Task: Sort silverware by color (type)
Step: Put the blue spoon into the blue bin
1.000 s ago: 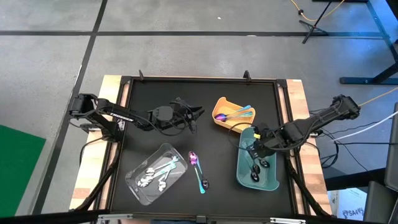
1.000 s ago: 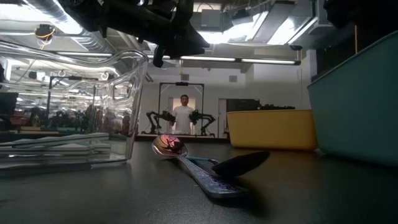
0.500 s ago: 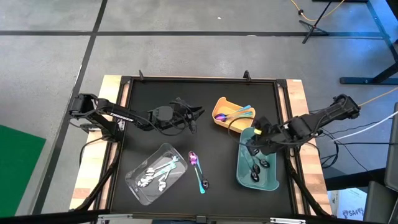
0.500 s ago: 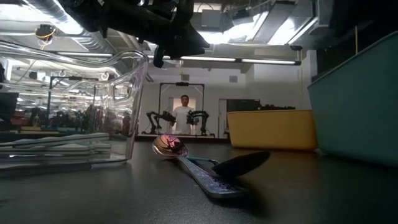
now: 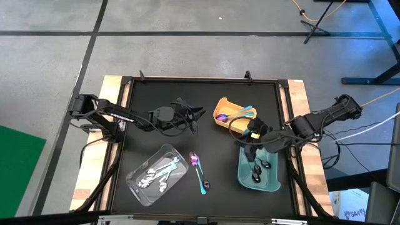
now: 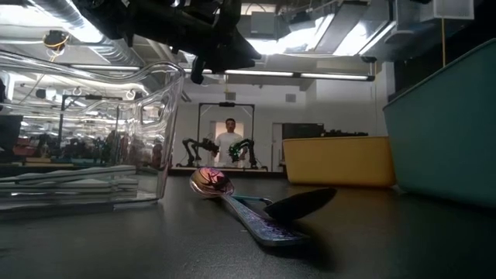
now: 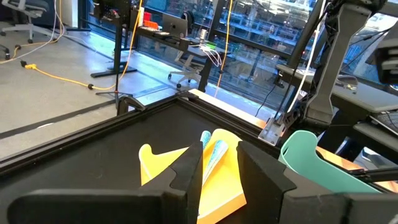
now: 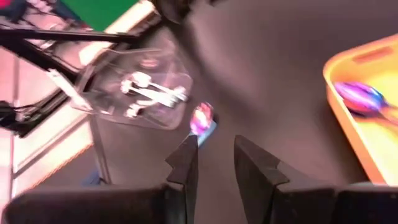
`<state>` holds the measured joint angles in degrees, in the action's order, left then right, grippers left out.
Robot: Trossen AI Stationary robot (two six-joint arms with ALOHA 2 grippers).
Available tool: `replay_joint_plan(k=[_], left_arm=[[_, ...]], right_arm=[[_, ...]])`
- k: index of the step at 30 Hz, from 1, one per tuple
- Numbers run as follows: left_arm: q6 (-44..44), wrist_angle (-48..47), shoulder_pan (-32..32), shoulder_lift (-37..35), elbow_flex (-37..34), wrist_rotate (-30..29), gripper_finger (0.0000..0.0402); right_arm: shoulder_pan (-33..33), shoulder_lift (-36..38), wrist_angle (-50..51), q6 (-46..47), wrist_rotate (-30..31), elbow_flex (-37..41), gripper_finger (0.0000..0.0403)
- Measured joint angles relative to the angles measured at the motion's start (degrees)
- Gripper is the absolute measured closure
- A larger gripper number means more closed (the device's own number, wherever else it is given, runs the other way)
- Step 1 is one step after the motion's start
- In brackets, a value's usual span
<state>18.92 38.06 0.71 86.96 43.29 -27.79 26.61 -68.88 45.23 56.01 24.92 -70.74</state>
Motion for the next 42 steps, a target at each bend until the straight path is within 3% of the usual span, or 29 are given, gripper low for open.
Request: replay_joint_plan(k=[13, 21, 33, 42], left_arm=[[-0.1, -2.2, 0.0, 0.0, -0.1, 0.0, 0.0308], [-0.2, -3.0, 0.0, 0.0, -0.1, 3.2, 0.0308], [-0.2, -3.1, 0.0, 0.0, -0.1, 4.8, 0.0308], [-1.5, -3.1, 0.1, 0.0, -0.1, 5.1, 0.0308]], right_arm=[[0.0, -2.9, -13.0, -15.9, 0.4, 0.0, 0.0313], [0.0, -8.4, -17.1, -17.6, -4.5, 0.0, 0.0313], [0.0, -18.1, -23.9, -17.7, -4.6, 0.0, 0.0313], [0.0, -26.4, -33.6, -26.5, -8.3, 0.0, 0.0313]])
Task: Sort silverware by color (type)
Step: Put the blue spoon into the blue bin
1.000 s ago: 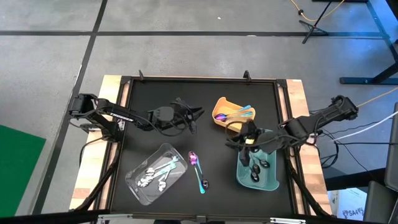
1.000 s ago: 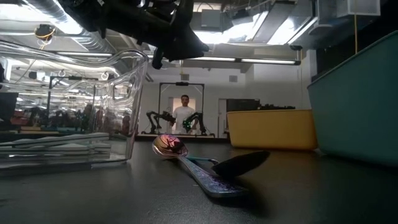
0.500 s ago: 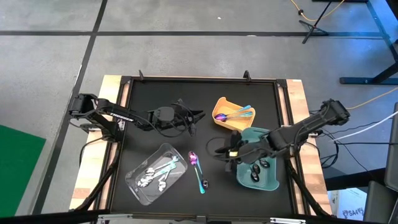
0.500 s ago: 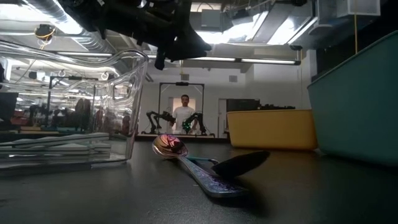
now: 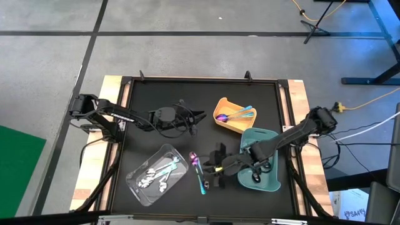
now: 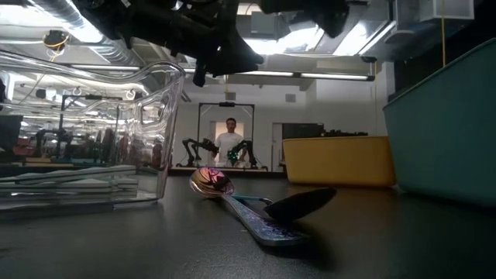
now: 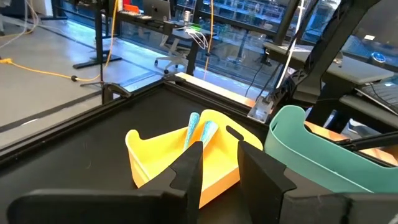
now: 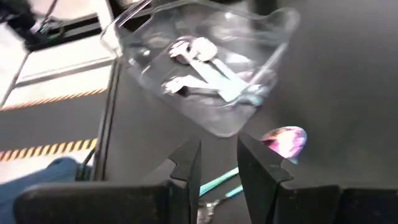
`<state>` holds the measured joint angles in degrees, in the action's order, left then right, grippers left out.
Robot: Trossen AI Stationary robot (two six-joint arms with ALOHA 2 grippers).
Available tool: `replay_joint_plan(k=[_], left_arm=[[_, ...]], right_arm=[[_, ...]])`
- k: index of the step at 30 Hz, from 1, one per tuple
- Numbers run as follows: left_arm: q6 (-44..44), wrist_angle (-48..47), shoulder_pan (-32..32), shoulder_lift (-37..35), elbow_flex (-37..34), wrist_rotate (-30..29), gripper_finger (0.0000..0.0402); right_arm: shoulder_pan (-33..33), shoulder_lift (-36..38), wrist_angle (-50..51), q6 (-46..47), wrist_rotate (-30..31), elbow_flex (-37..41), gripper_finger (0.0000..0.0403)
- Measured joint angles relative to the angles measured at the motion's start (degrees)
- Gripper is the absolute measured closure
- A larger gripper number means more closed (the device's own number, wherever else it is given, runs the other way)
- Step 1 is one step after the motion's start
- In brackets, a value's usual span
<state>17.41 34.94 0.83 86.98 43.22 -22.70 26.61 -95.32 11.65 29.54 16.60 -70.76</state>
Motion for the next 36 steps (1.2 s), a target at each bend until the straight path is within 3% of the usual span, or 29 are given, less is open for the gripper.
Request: replay_joint_plan(k=[8, 19, 27, 36], left_arm=[[0.1, -3.4, 0.2, -0.6, 0.0, 3.1, 0.0308], [0.5, -21.9, 1.6, -11.1, 0.1, 4.3, 0.0308], [0.5, -32.0, 1.5, -21.2, 0.1, 4.2, 0.0308], [0.6, -34.3, 1.5, -24.5, 0.1, 4.2, 0.0308]], right_arm=[[-0.8, -6.1, -5.1, -7.9, -14.7, -4.4, 0.0313], [-2.7, -17.4, 21.8, -4.3, -11.2, -25.0, 0.0313], [-4.8, -23.1, 26.9, 7.4, -10.5, -26.0, 0.0313], [-4.9, -28.0, 28.5, 12.7, -9.1, -26.0, 0.0313]])
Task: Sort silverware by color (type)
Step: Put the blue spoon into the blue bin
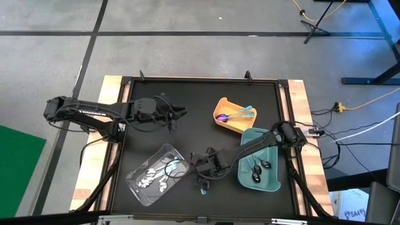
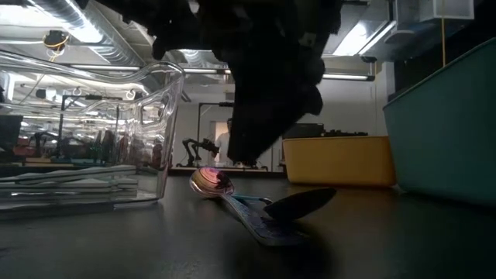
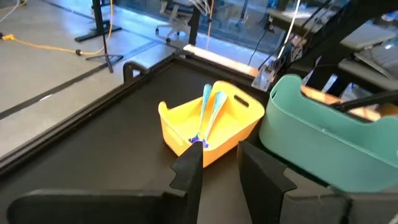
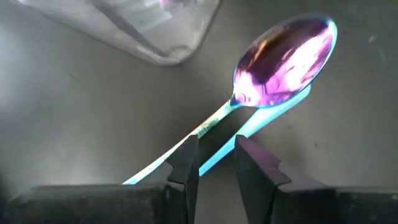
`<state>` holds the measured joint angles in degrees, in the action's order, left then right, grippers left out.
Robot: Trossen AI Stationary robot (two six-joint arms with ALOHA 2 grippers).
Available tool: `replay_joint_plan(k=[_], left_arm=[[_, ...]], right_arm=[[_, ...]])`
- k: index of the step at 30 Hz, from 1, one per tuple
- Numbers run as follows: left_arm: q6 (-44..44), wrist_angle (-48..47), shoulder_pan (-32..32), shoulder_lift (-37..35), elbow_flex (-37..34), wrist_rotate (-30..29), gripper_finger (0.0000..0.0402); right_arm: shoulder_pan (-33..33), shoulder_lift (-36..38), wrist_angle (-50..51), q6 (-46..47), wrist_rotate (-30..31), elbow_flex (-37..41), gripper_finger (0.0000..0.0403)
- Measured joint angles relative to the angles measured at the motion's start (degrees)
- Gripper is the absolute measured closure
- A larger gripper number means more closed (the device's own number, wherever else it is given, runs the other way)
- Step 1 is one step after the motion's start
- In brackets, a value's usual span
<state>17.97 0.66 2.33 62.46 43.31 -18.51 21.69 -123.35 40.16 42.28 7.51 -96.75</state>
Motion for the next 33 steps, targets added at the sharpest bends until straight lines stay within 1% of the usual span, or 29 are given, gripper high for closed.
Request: replay_joint_plan(k=[7, 12, 22, 33], left_arm=[[0.0, -2.4, 0.0, 0.1, 0.0, 0.0, 0.0308], [0.1, -2.8, 0.0, 0.1, 0.0, 0.0, 0.0308], [0.0, -2.9, 0.0, 0.1, 0.0, 0.0, 0.0308], [0.1, -3.0, 0.0, 0.1, 0.0, 0.0, 0.0308]], right_arm=[[0.0, -2.0, 0.8, 2.5, 0.5, 0.0, 0.0313], [0.0, -2.2, 0.6, 3.9, 0.6, 0.0, 0.0313], [0.1, -2.2, 0.4, 4.6, 1.0, 0.0, 0.0313], [2.0, -2.8, 0.2, 5.4, 2.4, 0.1, 0.0313]])
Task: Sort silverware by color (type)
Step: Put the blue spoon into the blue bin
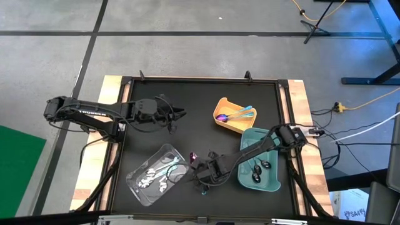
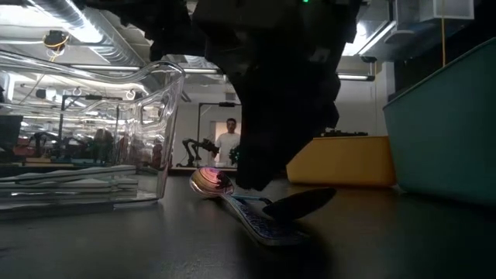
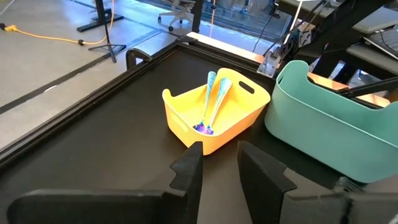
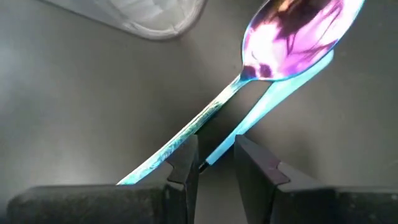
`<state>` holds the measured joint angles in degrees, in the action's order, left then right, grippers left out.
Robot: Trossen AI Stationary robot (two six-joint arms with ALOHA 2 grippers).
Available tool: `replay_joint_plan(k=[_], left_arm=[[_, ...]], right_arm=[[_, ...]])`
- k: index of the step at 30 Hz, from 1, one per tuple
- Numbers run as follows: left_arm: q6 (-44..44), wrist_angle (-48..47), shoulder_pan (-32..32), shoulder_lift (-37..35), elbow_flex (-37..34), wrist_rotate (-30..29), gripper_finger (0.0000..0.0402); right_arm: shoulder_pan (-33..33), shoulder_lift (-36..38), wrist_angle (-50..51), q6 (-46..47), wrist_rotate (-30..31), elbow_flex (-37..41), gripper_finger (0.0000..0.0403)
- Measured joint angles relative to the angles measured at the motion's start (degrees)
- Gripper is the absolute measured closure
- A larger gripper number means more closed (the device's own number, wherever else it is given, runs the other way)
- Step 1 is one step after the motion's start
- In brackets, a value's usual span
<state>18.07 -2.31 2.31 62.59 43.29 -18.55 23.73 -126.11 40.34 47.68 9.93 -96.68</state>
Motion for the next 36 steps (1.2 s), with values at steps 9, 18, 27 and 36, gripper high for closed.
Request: replay_joint_plan(k=[9, 18, 27, 36], left_arm=[[1.3, -0.2, 0.0, 0.0, 0.0, 0.0, 0.0308], [1.3, -1.4, 0.0, 0.0, 0.0, 0.0, 0.0308], [1.3, -1.8, 0.0, 0.0, 0.0, 0.0, 0.0308], [1.5, -1.8, -0.2, 0.0, 0.0, 0.0, 0.0308]], right_arm=[[-0.1, -1.6, 0.1, 0.5, 0.1, 0.0, 0.0313], [-0.1, -2.8, 0.7, 0.5, 0.2, -0.3, 0.0313], [-0.1, -2.9, 0.9, 0.5, 0.4, -0.2, 0.0336], [-0.1, -3.0, 1.3, 0.5, 0.4, -0.1, 0.0399]])
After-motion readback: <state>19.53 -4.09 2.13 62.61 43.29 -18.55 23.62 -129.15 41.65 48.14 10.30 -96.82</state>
